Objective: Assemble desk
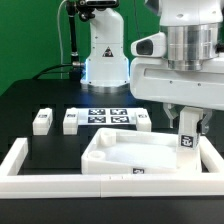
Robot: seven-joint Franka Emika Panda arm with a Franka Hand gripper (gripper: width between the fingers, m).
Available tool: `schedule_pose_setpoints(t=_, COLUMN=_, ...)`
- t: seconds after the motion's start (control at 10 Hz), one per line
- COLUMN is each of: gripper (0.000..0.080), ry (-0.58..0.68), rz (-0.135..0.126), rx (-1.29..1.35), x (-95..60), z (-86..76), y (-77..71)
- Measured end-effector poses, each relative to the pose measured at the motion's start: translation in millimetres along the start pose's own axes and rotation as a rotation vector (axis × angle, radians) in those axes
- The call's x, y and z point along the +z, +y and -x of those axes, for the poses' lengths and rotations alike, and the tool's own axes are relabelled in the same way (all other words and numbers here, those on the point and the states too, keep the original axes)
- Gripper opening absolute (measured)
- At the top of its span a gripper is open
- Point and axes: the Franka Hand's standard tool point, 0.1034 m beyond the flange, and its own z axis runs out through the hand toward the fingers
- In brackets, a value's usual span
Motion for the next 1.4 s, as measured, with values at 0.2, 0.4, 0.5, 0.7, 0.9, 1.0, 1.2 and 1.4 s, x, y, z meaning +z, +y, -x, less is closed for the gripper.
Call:
schedule_pose_setpoints(t=0.2, gripper=0.0319, ry=0.0, rz=0.0, rx=0.0, x=0.1, z=0.0, y=0.0)
schedule_pose_setpoints(t=0.4, gripper=0.0504, ry=-0.002, rz=0.0, rx=-0.006, x=-0.8, z=-0.6, y=0.1)
schedule_pose_setpoints(t=0.5, gripper=0.0618, ry=-0.006, rz=-0.006, rx=-0.027, x=-12.2, z=-2.4, y=-1.2)
schedule_pose_setpoints(t=0.7, gripper=0.064, ry=-0.002, rz=-0.028, rx=-0.04, x=-40.4, z=9.1, y=-7.0)
schedule_pose_setpoints(t=0.9, gripper=0.0648, ry=-0.004, rz=-0.032, rx=-0.042, x=-47.9, z=10.9, y=-7.9)
schedule_pose_setpoints(t=1.0, gripper=0.0649, ry=-0.007, rz=-0.028, rx=-0.042, x=-44.5, z=11.5, y=-7.2)
schedule_pose_setpoints(t=1.2, gripper=0.0649, ry=-0.006, rz=-0.029, rx=-0.043, x=-45.1, z=11.4, y=-7.5)
schedule_pose_setpoints(t=1.4, gripper=0.0649, ry=-0.007, rz=-0.029, rx=-0.042, x=-44.5, z=13.4, y=-8.8)
